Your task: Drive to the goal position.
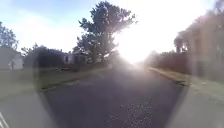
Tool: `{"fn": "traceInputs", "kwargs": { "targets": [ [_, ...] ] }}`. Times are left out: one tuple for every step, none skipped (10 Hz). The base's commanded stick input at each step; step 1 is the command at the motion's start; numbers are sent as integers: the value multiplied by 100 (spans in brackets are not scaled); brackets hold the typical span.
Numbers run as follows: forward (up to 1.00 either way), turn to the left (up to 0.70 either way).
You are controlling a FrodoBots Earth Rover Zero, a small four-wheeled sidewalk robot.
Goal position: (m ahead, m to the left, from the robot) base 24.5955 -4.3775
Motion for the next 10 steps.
{"fn": "traceInputs", "kwargs": {
  "targets": [
    [70,0],
    [70,0],
    [70,0],
    [70,0],
    [70,0],
    [70,0],
    [70,0],
    [70,0],
    [70,0],
    [70,0]
  ]
}}
